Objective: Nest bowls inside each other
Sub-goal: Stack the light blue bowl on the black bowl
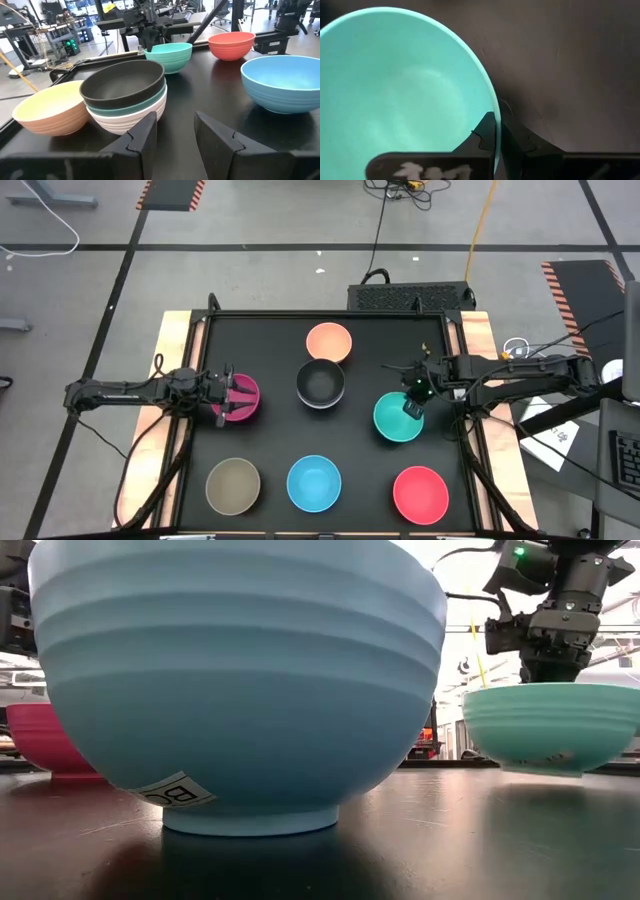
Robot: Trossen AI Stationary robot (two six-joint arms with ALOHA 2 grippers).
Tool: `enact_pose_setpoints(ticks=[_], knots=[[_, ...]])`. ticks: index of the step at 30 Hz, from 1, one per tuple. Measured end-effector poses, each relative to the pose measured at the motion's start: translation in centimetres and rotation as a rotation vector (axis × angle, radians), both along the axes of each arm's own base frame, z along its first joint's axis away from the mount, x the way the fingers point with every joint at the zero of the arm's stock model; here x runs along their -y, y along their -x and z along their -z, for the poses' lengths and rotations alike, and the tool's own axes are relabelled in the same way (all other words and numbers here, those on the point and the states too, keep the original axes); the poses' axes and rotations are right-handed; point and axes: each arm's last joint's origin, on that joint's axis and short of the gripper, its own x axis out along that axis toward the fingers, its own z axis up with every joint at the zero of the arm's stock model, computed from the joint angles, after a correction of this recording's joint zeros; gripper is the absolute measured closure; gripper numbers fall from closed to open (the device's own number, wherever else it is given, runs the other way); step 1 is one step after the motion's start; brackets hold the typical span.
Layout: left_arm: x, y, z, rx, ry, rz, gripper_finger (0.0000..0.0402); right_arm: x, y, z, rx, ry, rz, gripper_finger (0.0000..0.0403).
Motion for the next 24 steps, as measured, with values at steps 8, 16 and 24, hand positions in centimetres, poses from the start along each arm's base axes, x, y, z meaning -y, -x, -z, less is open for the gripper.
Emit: enact_pose_setpoints(ticks=[8,16,24], knots=[[0.0,0.0,0.0,-0.001,0.005,-0.005,0.0266,0.2,-1.6,-3.6,0.158,0.049,-0.053,0.0402],[0.0,0.0,0.0,0.0,0.005,-0.006,0.0266,0.9,-2.5,-7.4,0.239,0.092,-0.066,0.0402],[0.0,0.0,0.0,-0.001,0.006,-0.006,0.0266,2.7,-4.7,-10.5,0.148,0.113,-0.066,0.0402]])
